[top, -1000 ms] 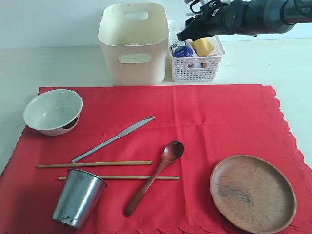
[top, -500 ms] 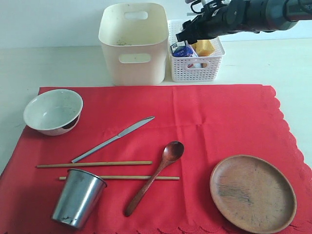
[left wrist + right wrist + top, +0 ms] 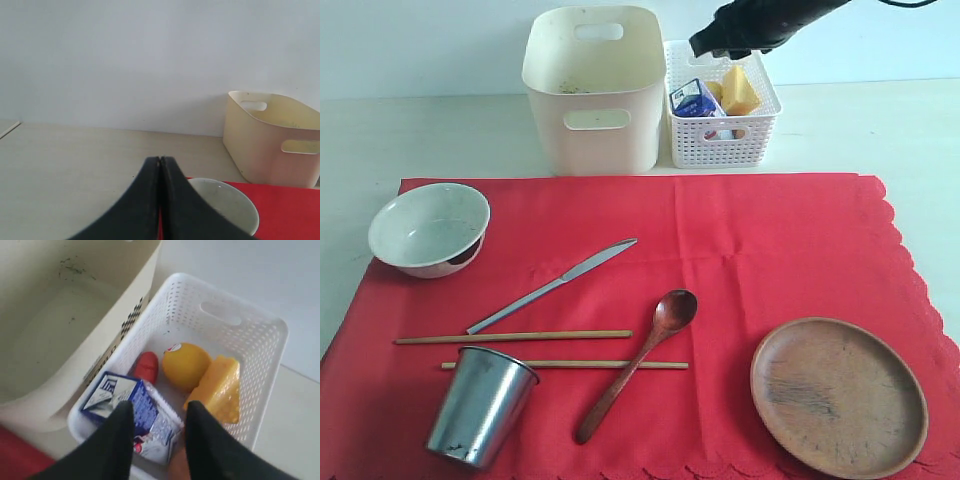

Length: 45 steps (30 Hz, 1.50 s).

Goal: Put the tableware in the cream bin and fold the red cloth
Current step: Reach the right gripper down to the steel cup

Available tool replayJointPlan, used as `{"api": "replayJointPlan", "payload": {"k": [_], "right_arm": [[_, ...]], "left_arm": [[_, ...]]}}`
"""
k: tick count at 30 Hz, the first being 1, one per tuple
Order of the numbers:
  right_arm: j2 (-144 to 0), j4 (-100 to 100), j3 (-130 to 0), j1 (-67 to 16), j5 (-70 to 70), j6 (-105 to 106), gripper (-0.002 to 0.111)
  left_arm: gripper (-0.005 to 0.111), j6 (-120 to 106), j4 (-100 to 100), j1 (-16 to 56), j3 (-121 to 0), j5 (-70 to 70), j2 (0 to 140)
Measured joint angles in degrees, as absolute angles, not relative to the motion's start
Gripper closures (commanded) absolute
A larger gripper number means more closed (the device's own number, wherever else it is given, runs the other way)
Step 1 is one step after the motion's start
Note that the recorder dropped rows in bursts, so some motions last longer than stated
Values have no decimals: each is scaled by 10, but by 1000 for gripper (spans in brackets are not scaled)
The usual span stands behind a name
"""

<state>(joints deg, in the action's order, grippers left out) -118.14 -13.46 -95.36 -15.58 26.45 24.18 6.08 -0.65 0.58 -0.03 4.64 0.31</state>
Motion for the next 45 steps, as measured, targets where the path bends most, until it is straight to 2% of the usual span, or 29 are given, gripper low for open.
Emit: {"api": "replayJointPlan", "payload": {"k": [4, 11, 22, 35, 45], "right_arm": [[-1153, -136, -954, -156, 324, 242, 108], [-1085, -186, -909, -156, 366, 287, 108], [-1028, -465, -831, -159, 487, 564, 108], [-1052, -466, -816, -327, 523, 638, 108], [-1113, -449, -816, -396, 555, 650, 108]], "left_arm": [[104, 61, -6, 6, 0, 46, 3], [104, 61, -6, 6, 0, 46, 3], [104, 61, -6, 6, 0, 46, 3], [104, 61, -6, 6, 0, 46, 3], [104, 61, -6, 6, 0, 46, 3]]}}
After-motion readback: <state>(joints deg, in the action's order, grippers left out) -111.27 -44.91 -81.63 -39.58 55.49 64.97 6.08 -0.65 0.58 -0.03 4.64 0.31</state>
